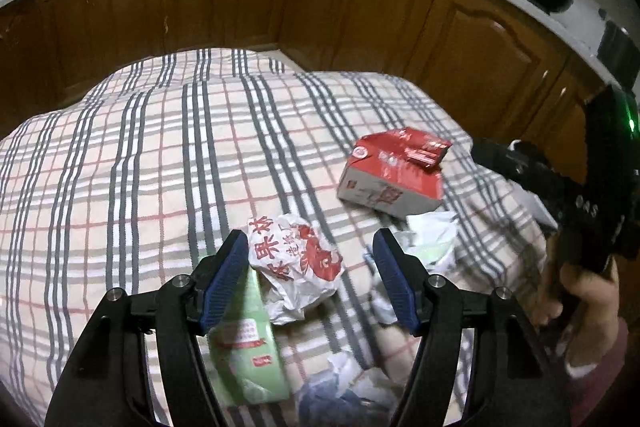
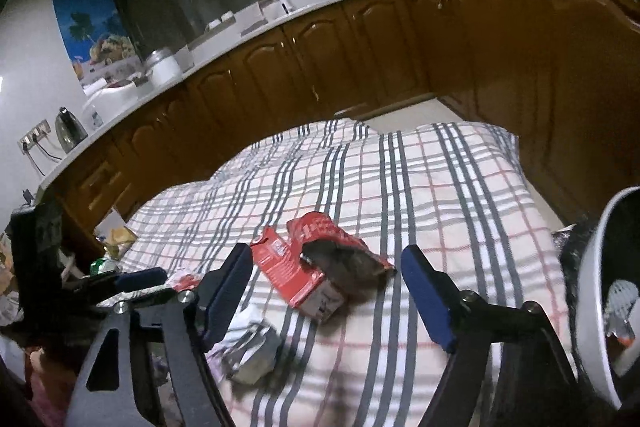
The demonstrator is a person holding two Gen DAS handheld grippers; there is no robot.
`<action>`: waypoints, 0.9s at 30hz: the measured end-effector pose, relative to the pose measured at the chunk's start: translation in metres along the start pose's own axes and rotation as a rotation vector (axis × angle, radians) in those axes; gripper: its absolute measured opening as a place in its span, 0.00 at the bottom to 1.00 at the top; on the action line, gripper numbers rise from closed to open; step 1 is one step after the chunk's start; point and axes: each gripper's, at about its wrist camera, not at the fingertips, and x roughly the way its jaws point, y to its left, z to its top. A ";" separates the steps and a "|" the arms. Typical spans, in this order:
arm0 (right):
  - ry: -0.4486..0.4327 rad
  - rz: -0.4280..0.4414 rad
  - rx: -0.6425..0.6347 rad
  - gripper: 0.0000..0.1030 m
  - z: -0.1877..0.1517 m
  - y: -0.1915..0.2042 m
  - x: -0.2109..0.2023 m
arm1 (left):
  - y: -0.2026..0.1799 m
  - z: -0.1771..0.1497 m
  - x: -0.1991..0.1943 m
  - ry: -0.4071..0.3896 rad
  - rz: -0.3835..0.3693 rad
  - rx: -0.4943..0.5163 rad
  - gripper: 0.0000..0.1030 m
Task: Collect trash
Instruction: 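Grasp crumpled white paper with the left tool while the right grasps a red wrapper, then carry the paper and red wrapper over the white bin and open both tools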
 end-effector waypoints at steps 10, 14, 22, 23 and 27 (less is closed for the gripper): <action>0.066 -0.007 -0.013 0.05 -0.004 -0.005 0.032 | -0.007 -0.001 0.007 0.001 0.058 0.077 0.30; 0.026 -0.016 -0.024 0.00 -0.002 -0.004 0.019 | -0.013 0.000 0.006 -0.006 0.035 0.083 0.21; -0.041 -0.010 -0.018 0.00 -0.001 -0.009 -0.022 | -0.018 0.010 -0.022 -0.101 -0.022 0.047 0.19; -0.045 -0.007 -0.018 0.00 -0.002 -0.010 -0.027 | -0.019 0.011 -0.026 -0.112 -0.032 0.043 0.19; -0.068 -0.002 -0.015 0.00 -0.007 -0.011 -0.049 | -0.029 0.014 -0.038 -0.135 -0.095 0.035 0.19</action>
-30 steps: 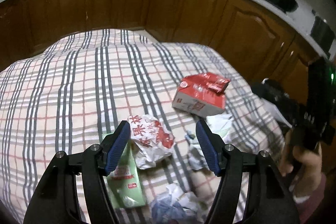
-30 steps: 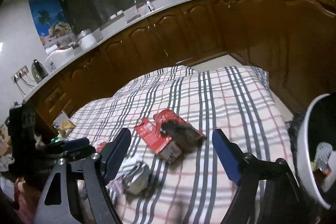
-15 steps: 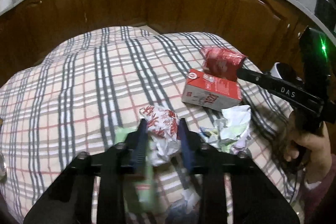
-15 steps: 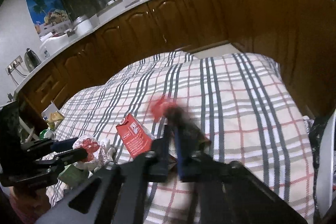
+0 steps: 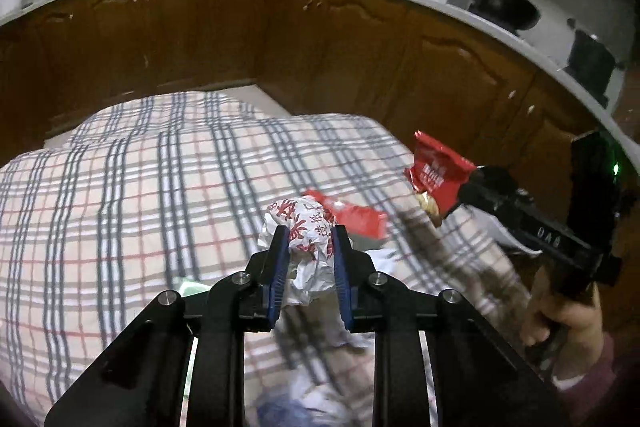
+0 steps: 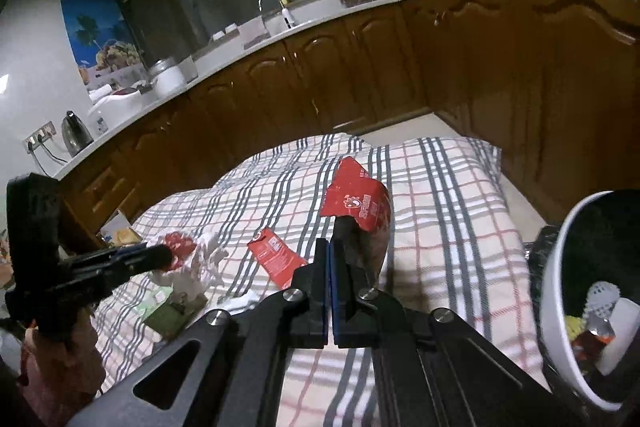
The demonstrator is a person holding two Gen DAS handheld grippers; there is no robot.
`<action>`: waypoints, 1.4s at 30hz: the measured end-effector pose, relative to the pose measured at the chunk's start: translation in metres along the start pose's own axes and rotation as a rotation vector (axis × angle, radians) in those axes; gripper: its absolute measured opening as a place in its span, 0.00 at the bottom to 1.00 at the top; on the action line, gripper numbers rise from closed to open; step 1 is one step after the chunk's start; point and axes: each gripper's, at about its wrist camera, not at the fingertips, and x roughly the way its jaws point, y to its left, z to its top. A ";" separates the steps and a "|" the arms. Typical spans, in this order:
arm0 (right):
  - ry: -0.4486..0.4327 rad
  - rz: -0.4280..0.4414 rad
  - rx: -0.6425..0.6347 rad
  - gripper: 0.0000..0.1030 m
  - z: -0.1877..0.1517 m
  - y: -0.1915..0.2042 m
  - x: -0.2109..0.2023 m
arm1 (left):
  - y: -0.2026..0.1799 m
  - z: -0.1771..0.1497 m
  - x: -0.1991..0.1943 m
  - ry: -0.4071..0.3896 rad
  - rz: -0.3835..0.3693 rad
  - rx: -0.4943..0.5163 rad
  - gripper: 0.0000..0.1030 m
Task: Collect trash
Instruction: 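Carry the paper and red wrapper over the white bin and open both tools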
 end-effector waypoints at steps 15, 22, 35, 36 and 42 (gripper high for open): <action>-0.082 -0.096 0.043 0.00 -0.020 -0.029 -0.084 | -0.080 0.013 0.013 -0.017 -0.181 0.054 0.19; -0.124 -0.157 0.082 0.00 -0.026 -0.053 -0.118 | -0.124 0.019 0.024 -0.007 -0.249 0.102 0.19; -0.165 -0.250 0.165 0.00 -0.034 -0.108 -0.157 | -0.191 0.029 0.057 0.030 -0.313 0.167 0.19; -0.163 -0.252 0.171 0.00 -0.034 -0.112 -0.157 | -0.196 0.031 0.061 0.034 -0.318 0.169 0.19; -0.139 -0.259 0.209 0.00 -0.037 -0.133 -0.152 | -0.226 0.040 0.087 0.066 -0.326 0.193 0.19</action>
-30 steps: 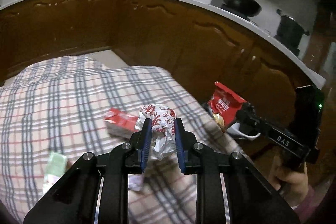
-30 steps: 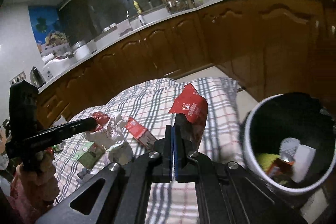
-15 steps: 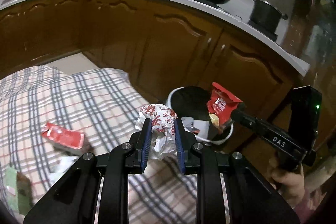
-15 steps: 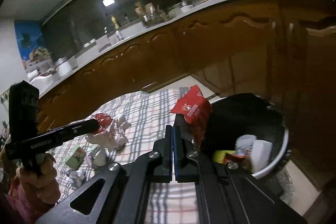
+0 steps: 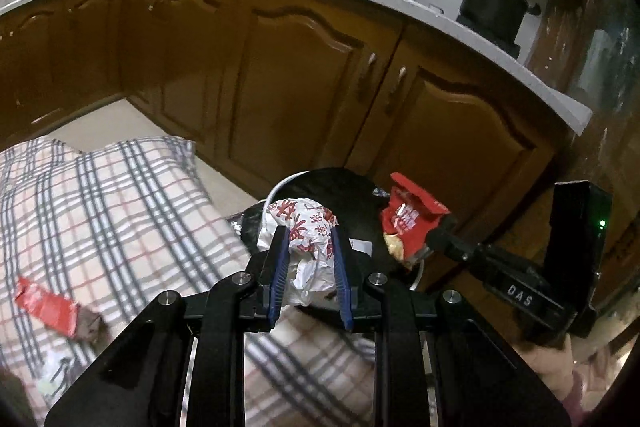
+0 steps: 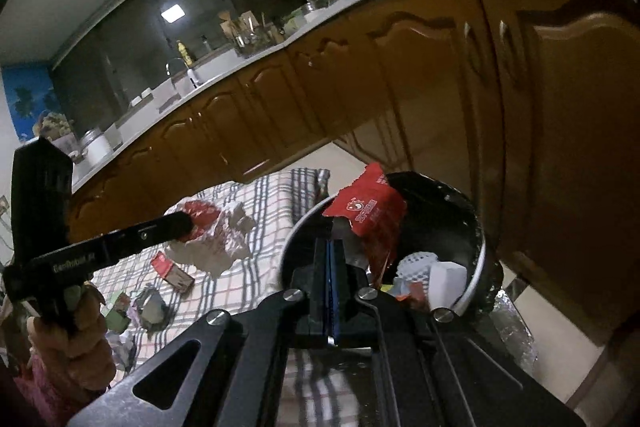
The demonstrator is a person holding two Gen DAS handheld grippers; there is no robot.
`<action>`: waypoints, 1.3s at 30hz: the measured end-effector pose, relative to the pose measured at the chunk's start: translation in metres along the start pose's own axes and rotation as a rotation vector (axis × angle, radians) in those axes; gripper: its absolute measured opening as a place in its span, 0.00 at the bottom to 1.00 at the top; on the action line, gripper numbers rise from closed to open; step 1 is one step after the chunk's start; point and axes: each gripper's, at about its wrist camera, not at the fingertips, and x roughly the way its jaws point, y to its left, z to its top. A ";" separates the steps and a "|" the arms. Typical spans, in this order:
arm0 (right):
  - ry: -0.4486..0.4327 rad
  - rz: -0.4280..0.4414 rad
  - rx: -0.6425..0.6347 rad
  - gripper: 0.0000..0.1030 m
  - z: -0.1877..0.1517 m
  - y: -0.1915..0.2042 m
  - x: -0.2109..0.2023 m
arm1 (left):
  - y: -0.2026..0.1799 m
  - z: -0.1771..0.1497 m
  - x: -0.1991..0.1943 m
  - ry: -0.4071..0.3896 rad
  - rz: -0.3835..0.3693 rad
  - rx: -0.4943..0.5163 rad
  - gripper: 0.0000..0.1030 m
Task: Collect trash
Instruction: 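Carry the paper and red wrapper over the white bin and open both tools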
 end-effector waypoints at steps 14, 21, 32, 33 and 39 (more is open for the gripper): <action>0.085 -0.001 0.059 0.00 0.008 -0.036 0.025 | -0.018 0.011 0.073 0.118 0.022 0.055 0.20; 0.109 -0.010 0.071 0.07 0.012 -0.044 0.034 | -0.017 0.005 0.087 0.160 0.033 0.046 0.48; 0.053 -0.001 0.080 0.40 -0.001 -0.034 0.018 | -0.001 -0.010 0.050 0.089 0.046 -0.027 0.57; 0.042 0.003 0.081 0.47 -0.002 -0.031 0.016 | 0.002 -0.013 0.043 0.073 0.051 -0.041 0.58; -0.005 0.050 0.134 0.74 -0.018 -0.017 0.006 | 0.022 -0.032 0.013 0.034 0.072 -0.104 0.59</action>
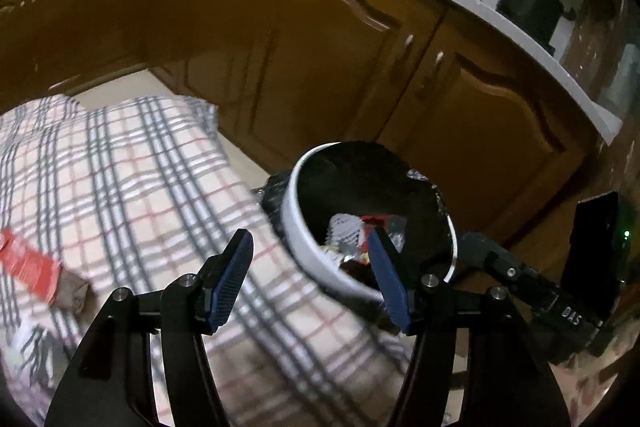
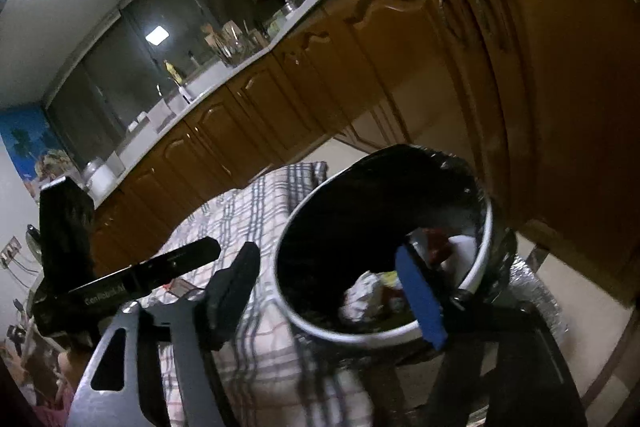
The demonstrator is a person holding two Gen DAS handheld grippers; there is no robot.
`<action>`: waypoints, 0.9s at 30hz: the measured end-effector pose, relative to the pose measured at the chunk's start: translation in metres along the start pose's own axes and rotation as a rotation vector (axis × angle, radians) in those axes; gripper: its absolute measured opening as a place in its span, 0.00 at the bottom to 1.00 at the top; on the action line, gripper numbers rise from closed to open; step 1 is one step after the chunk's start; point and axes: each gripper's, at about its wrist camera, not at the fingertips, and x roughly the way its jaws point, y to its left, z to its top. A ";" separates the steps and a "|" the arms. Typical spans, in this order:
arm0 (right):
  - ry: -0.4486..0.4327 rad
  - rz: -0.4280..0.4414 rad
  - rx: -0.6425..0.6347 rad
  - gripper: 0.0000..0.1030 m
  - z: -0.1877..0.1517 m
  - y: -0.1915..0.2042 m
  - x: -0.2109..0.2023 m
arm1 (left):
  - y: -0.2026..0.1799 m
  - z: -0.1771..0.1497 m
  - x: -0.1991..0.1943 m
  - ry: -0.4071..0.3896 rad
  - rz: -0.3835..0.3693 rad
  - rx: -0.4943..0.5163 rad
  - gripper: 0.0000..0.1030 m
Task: Collect trash
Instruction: 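Carry the paper and red wrapper over the white bin and open both tools, then grasp the green drink carton with the left tool while the right grasps crumpled foil paper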
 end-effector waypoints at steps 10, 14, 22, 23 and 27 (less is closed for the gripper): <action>0.001 0.043 0.002 0.76 -0.023 0.033 -0.001 | 0.040 -0.032 -0.056 -0.054 0.069 -0.030 0.59; 0.010 0.067 -0.009 0.77 -0.030 0.049 0.001 | 0.054 -0.043 -0.080 -0.077 0.088 -0.046 0.59; 0.048 0.128 -0.068 0.77 -0.051 0.092 0.008 | 0.087 -0.059 -0.123 -0.120 0.152 -0.081 0.59; 0.056 0.138 -0.078 0.77 -0.054 0.098 0.009 | 0.094 -0.062 -0.129 -0.123 0.163 -0.089 0.59; 0.088 0.177 -0.130 0.77 -0.069 0.121 0.014 | 0.115 -0.069 -0.146 -0.129 0.201 -0.112 0.59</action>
